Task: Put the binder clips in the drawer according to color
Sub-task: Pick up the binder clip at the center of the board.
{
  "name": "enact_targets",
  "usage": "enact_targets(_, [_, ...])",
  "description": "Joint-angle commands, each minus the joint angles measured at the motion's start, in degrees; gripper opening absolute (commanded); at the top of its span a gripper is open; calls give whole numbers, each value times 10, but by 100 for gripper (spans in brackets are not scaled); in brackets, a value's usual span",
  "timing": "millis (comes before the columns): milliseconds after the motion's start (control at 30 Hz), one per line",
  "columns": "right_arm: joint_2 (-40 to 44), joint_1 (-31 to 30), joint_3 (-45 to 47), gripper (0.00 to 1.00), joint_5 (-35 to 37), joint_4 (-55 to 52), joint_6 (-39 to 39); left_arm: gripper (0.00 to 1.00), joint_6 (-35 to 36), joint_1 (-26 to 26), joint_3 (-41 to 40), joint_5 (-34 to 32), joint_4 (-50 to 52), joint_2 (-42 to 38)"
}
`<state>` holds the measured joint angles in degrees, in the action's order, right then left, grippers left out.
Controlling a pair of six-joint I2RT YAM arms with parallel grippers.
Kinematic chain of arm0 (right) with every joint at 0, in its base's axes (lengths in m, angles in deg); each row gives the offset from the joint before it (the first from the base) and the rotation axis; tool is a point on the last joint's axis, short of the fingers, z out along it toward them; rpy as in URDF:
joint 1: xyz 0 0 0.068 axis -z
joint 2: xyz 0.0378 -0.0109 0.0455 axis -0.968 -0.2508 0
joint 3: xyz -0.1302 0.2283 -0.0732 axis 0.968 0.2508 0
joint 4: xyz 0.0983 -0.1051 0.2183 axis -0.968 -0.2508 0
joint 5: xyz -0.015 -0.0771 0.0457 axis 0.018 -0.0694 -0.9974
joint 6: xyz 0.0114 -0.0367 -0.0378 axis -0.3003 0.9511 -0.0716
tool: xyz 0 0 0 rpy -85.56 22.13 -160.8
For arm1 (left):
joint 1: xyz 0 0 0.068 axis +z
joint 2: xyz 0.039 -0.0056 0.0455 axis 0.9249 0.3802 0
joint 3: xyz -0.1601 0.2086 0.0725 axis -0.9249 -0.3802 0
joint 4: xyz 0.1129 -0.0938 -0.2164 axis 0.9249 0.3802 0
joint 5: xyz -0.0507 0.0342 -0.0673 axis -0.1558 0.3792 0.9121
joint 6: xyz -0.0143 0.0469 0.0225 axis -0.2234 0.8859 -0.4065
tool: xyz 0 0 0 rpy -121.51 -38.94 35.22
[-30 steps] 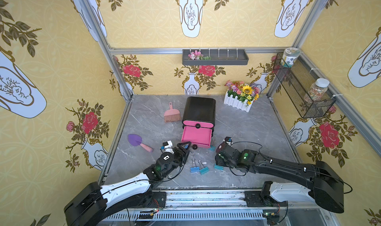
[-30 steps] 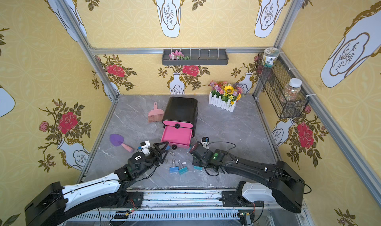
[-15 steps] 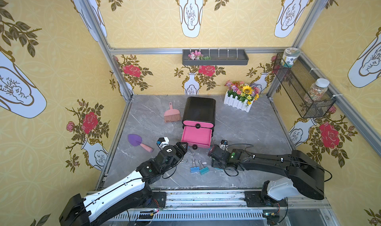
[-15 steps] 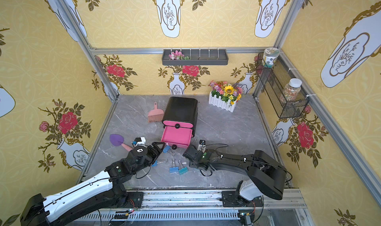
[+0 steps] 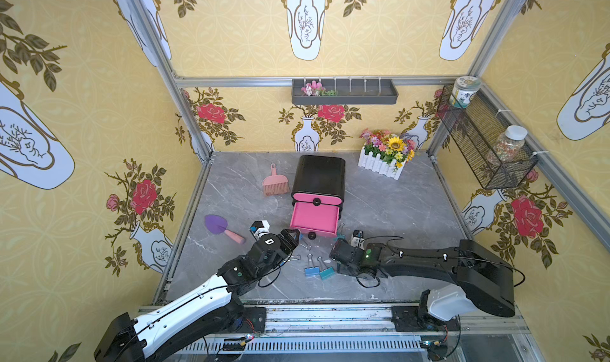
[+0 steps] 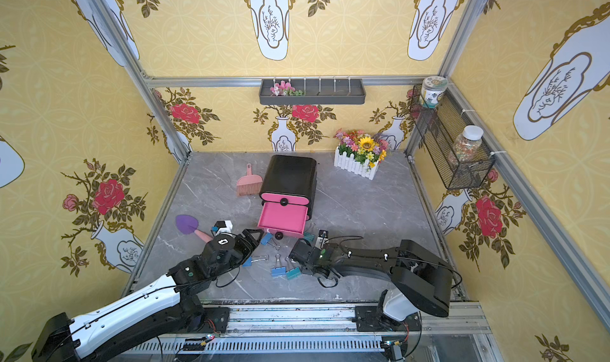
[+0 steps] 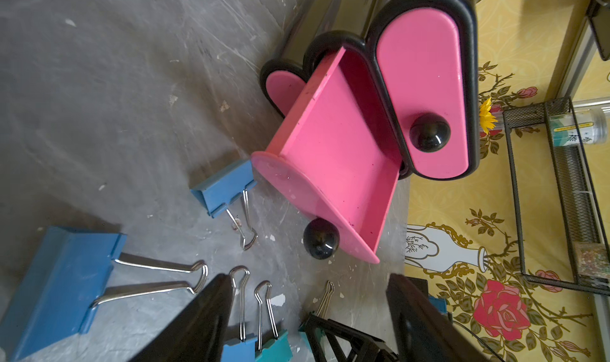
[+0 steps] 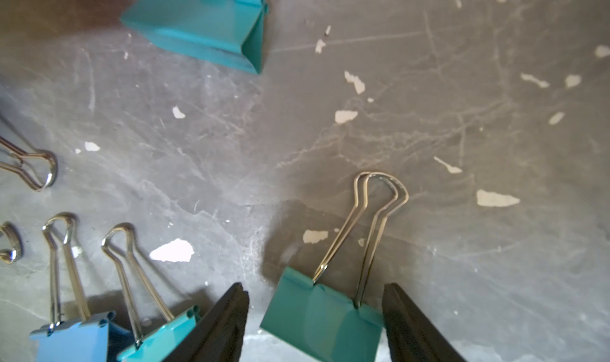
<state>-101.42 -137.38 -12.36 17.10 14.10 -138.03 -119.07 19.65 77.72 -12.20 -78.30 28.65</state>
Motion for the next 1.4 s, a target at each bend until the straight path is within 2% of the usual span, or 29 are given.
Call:
enact_targets(0, [4, -5, -6, 72, 28, -24, -14, 79, 2, 2, -9, 5, -9, -1])
enact_targets(733, [-8, -27, 7, 69, 6, -8, -32, 80, -1, 2, -23, 7, -24, -3])
enact_targets(1133, [9, -28, -5, 39, 20, -34, -20, 80, 2, 2, -21, 7, -26, 0])
enact_targets(1367, [71, -44, -35, 35, 52, -130, -8, 80, 8, 4, -14, 1, -21, 0])
